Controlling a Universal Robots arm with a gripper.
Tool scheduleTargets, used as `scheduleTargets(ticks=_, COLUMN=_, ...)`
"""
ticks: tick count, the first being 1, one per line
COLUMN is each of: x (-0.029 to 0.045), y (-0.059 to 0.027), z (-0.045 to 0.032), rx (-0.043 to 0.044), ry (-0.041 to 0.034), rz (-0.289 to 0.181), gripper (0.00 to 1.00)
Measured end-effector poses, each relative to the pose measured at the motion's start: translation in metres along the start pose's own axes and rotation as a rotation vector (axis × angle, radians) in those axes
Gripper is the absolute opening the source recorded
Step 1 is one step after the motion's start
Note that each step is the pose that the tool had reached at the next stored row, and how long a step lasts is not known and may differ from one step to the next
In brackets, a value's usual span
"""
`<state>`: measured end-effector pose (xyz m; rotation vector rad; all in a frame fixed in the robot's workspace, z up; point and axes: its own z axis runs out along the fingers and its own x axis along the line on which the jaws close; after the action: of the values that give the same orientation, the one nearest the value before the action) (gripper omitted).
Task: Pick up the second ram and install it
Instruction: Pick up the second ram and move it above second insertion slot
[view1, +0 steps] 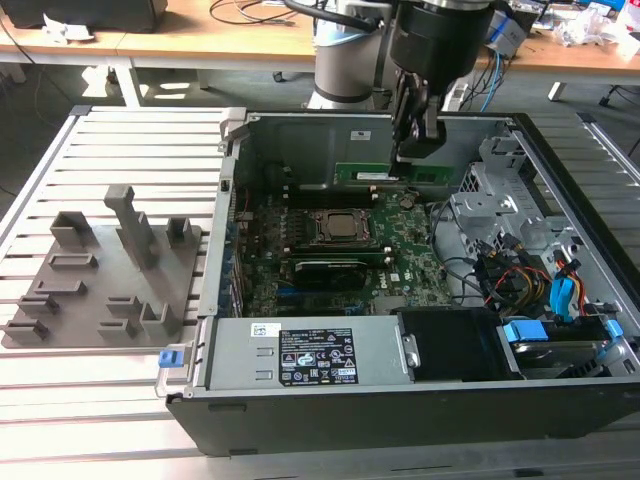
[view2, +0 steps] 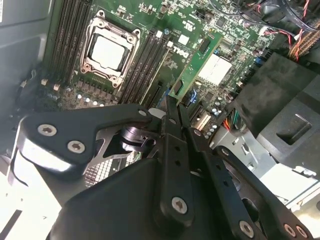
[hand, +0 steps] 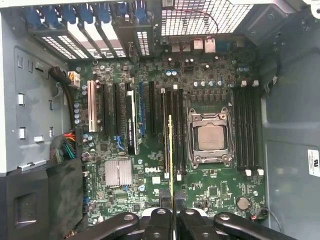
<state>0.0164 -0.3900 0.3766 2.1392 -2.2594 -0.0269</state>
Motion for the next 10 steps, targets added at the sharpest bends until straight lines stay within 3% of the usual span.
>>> scheduleTargets(ticks=7, x=-0.0011, y=-0.0002, z=0.0087, rx=0.0000, ry=0.0000, rz=0.000, gripper=0.13)
scheduleTargets(ticks=10, x=-0.0085, y=0.0003, z=0.0108, rx=0.0001, ry=-0.0001, rz=0.000, gripper=0.13)
